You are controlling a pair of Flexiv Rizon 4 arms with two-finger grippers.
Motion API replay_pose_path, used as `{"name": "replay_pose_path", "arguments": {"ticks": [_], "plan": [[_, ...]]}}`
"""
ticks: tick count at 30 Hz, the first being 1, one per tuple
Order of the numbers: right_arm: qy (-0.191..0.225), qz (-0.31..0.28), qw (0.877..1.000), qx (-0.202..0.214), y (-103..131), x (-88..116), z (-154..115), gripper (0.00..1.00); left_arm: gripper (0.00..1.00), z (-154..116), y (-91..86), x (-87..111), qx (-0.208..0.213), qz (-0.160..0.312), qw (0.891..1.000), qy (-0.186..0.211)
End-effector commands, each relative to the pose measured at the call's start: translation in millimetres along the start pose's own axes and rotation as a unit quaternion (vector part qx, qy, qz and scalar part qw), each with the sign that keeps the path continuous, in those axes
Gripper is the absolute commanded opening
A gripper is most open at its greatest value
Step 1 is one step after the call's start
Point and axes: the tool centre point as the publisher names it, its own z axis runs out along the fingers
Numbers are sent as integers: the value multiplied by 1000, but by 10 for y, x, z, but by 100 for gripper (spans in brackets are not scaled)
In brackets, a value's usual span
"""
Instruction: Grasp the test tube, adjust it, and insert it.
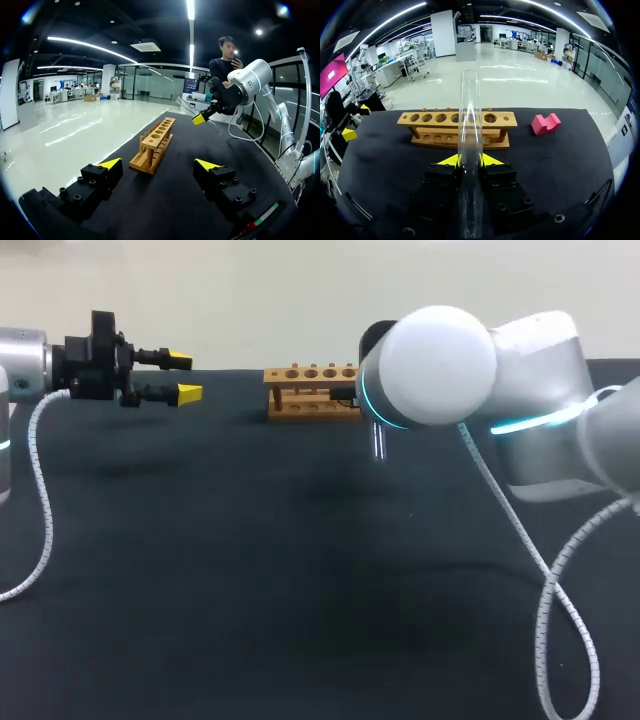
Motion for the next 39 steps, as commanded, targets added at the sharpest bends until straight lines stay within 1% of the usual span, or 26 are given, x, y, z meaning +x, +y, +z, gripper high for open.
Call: {"name": "replay_pose_path", "arguments": {"ticks": [1, 6, 17, 29, 39], "plan": [[7, -2, 1000, -1, 83, -41, 210, 0, 100, -2, -17, 11, -2, 2, 1000, -2], [16, -4, 1000, -4, 116, -44, 352, 0, 100, -2, -17, 11, -2, 2, 1000, -2], [33, 1, 999, -2, 105, -17, 558, 0, 100, -2, -17, 11, -2, 2, 1000, -2], [42, 8, 999, -4, 63, -64, 714, 0, 100, -2, -17, 11, -2, 2, 1000, -2], [59, 15, 998, -7, 26, -4, 798, 0, 100, -2, -17, 11, -2, 2, 1000, -2]]}}
